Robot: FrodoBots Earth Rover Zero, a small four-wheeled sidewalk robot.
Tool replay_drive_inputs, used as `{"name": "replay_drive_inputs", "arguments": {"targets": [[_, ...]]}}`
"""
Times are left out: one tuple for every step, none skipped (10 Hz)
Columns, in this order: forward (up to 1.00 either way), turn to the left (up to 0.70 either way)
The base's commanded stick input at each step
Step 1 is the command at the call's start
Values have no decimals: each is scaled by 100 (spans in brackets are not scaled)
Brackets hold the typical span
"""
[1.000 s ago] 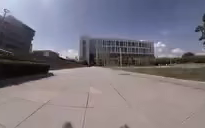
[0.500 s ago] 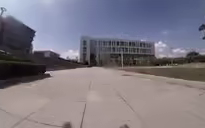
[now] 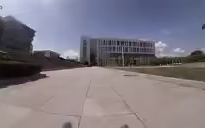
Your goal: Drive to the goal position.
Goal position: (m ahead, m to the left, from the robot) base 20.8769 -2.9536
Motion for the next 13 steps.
{"name": "replay_drive_inputs", "arguments": {"targets": [[100, 0], [100, 0], [100, 0], [100, 0], [100, 0], [100, 0], [100, 0], [100, 0], [100, 0], [100, 0], [100, 0], [100, 0], [100, 0]]}}
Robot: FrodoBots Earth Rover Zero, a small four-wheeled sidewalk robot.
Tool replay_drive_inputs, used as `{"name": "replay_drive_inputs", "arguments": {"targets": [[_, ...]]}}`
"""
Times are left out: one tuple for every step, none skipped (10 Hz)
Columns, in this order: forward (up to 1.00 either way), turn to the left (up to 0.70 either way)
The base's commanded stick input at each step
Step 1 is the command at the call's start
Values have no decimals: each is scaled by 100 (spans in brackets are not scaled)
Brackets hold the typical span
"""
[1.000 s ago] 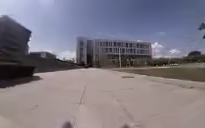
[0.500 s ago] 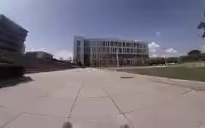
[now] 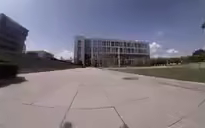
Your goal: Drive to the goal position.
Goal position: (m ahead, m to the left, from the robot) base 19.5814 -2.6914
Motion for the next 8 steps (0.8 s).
{"name": "replay_drive_inputs", "arguments": {"targets": [[100, 0], [100, 0], [100, 0], [100, 0], [100, 0], [100, 0], [100, 0], [100, 0]]}}
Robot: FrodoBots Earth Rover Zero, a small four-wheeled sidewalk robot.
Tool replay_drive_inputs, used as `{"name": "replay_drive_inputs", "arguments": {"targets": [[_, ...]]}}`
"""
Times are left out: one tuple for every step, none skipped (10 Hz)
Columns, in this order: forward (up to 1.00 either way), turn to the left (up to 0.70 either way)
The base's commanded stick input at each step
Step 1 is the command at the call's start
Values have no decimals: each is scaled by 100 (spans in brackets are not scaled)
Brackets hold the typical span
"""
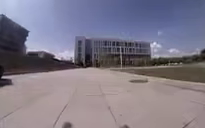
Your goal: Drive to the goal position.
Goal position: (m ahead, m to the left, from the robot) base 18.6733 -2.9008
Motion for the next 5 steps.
{"name": "replay_drive_inputs", "arguments": {"targets": [[100, 0], [100, 0], [100, 0], [100, 0], [100, 0]]}}
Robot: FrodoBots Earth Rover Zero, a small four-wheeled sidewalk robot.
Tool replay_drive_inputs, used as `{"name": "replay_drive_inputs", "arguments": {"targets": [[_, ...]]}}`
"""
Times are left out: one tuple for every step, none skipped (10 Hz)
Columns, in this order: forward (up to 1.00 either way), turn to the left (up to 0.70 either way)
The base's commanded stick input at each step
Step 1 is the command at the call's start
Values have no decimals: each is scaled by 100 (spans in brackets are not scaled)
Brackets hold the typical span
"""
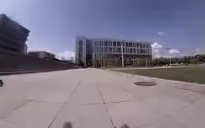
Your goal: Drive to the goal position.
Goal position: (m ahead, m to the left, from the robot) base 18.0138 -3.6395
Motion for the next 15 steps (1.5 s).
{"name": "replay_drive_inputs", "arguments": {"targets": [[100, 0], [100, 0], [100, 0], [100, 0], [100, 0], [100, 0], [100, 0], [100, 0], [100, 0], [100, 0], [100, 0], [100, 0], [100, 0], [100, 0], [100, 0]]}}
